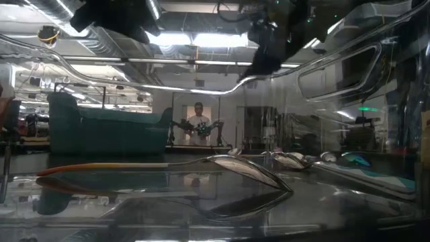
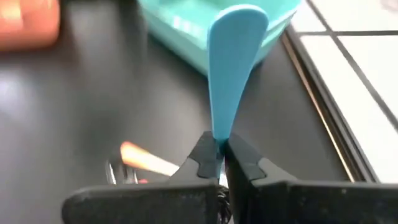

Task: Sort silverware by color (type)
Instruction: Put the blue spoon into the orange bin

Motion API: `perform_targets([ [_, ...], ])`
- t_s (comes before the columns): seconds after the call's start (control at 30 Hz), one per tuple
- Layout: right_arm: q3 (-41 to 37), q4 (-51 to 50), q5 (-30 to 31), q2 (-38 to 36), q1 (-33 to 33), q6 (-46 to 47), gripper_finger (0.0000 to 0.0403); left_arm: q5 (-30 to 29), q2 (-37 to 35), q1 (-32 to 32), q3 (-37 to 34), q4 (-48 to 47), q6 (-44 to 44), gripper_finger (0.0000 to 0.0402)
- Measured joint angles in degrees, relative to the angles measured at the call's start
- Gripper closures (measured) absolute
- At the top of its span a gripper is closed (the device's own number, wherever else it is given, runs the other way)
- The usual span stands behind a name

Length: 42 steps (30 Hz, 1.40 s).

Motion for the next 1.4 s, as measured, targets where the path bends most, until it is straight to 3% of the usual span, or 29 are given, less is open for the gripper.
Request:
perform_targets([
  [0.17, 0.02, 7.8, -0.52, 0.0, 0.02, 11.82, 0.0403, -2.97, 0.0, 2.11, 0.0, 1.93, 4.55, 0.0285],
  [0.43, 0.02, 11.83, -0.83, 0.38, 0.02, 22.36, 0.0403, -6.82, 0.0, 6.65, 0.0, 8.72, 14.8, 0.0285],
  [0.7, 0.02, 19.09, -6.89, 0.42, 0.04, 33.08, 0.0403, -6.86, 0.0, 11.51, 0.02, 19.15, 28.15, 0.0285],
  [0.97, 0.02, 23.55, -7.99, 0.42, 0.04, 39.74, 0.0403, -0.05, 0.0, 16.27, 0.02, 31.45, 40.24, 0.0285],
  [1.4, 0.02, 23.4, -8.68, 0.44, 0.04, 49.47, 0.0403, 9.83, 0.0, 23.08, 0.02, 40.86, 46.33, 0.0285],
])
